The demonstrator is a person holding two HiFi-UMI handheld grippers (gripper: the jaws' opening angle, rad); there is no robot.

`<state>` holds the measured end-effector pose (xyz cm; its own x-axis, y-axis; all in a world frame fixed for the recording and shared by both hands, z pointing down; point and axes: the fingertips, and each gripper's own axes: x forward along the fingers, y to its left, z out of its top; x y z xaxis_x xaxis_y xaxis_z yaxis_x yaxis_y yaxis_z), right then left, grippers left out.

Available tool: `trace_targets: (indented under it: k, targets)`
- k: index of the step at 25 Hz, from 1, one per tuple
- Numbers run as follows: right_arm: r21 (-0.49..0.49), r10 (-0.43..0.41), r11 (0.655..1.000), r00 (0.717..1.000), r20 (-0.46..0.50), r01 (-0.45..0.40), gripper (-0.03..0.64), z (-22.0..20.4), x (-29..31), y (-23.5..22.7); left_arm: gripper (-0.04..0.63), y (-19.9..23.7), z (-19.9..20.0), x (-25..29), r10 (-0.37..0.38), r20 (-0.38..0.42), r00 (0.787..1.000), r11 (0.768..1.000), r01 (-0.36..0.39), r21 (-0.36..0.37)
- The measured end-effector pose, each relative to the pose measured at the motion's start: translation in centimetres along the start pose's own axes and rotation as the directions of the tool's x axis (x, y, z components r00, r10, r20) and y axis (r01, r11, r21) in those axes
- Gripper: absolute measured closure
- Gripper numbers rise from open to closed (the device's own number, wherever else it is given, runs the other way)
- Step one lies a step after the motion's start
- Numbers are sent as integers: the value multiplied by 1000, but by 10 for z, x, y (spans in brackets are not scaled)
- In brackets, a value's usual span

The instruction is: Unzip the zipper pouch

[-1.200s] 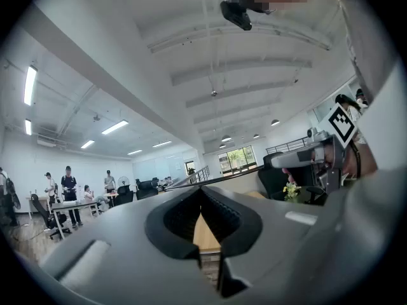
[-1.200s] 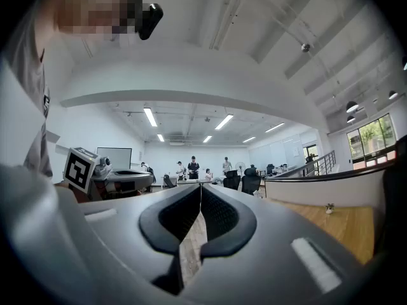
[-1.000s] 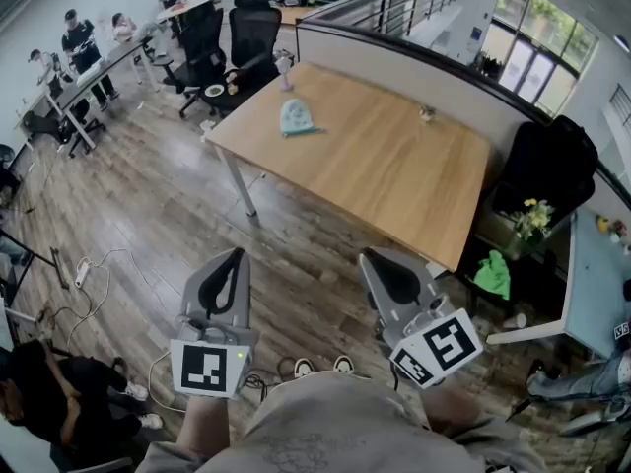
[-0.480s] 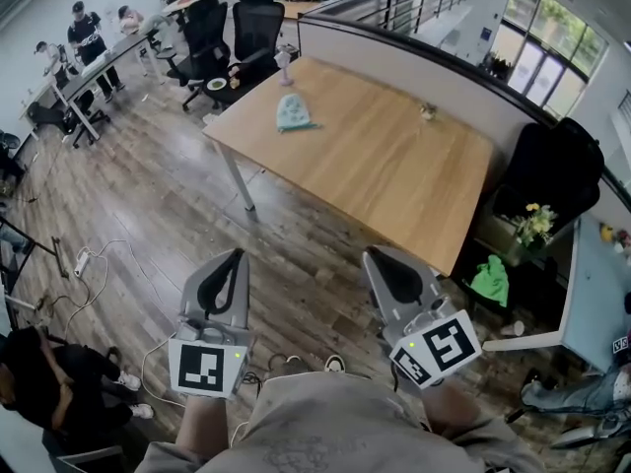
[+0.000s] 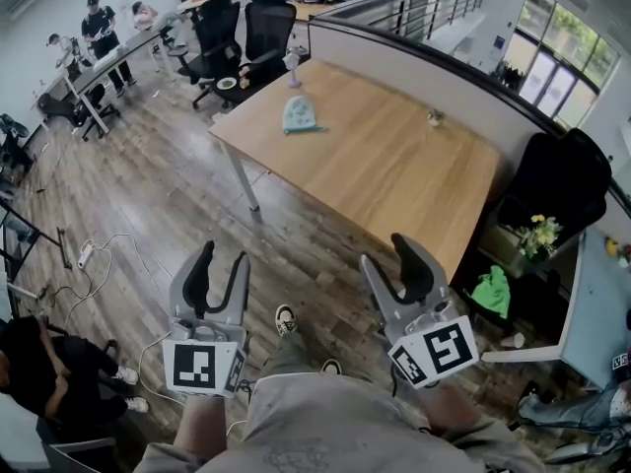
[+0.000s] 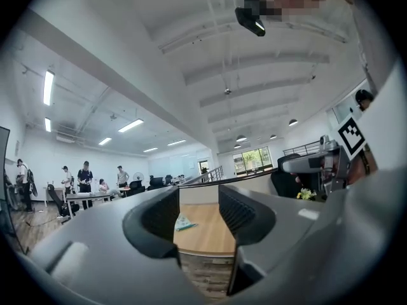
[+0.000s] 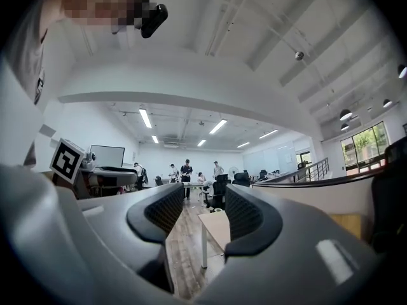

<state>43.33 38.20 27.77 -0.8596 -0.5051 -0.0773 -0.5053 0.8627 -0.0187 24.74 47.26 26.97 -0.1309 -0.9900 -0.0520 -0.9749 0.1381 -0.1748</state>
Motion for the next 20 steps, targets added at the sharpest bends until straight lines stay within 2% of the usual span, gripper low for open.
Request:
trace_targets:
  k: [10, 20]
  targets:
    - [-2, 26, 1000, 998, -52, -26, 430, -25, 48, -12, 413, 21, -26, 38, -15, -31, 999, 1000, 15, 2]
    - [-7, 31, 999, 993, -113, -32, 430, -41, 154, -23, 413, 98, -47, 113, -22, -63, 998, 1000, 21, -11]
